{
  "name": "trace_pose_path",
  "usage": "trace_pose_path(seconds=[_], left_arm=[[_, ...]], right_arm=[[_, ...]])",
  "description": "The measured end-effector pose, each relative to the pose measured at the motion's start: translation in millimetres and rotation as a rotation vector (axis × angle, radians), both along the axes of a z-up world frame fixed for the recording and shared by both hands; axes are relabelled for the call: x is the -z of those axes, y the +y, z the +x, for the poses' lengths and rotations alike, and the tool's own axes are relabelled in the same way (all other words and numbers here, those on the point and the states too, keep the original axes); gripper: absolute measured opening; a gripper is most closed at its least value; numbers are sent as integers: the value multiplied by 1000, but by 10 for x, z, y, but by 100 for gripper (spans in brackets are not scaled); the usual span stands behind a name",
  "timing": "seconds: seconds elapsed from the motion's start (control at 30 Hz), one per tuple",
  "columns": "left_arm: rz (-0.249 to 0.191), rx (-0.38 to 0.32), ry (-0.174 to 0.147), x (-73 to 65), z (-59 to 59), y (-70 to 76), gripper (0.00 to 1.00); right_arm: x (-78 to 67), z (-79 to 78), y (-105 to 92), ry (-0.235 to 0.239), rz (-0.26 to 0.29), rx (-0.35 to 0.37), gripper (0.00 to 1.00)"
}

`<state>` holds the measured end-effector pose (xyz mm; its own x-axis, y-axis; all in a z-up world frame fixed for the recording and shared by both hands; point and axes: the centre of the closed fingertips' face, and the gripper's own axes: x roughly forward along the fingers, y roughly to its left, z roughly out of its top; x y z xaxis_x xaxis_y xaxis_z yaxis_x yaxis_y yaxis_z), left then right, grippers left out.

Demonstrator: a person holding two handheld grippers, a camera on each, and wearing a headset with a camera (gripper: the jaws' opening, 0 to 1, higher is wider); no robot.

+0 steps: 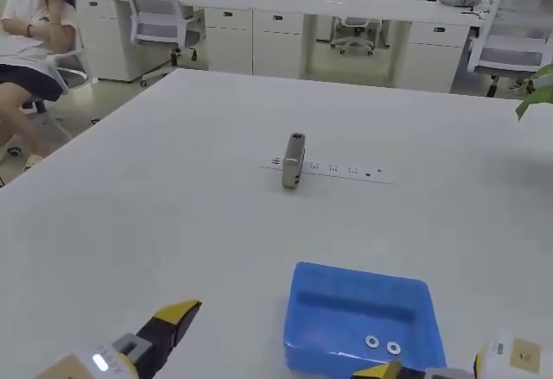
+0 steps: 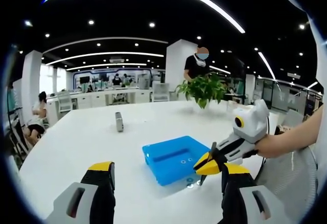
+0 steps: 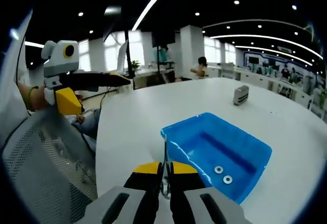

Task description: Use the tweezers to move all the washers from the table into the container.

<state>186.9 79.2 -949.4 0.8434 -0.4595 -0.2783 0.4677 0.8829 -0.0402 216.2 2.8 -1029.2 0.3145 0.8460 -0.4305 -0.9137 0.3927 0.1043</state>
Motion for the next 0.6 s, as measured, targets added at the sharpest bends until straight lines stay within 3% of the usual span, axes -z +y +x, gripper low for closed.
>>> trace_pose_path(seconds=[0.13, 0.37, 0.47, 0.53, 0.6], left_arm=[[1, -1, -1, 1, -3, 6, 86], [-28, -14, -1, -22, 1, 29, 87], [-117, -37, -90, -231, 26, 39, 90], [-131, -66, -95, -253, 21, 100, 91], [-115, -97, -90, -233, 35, 149, 91]], right_arm=[[-56, 70, -81, 63, 76, 67, 2], [-129, 146, -75, 27, 77, 76, 2], [-142, 125, -29, 15, 69, 54, 3], [-148, 95, 1, 17, 72, 41, 3], [-146, 62, 17, 11, 66, 31, 3]])
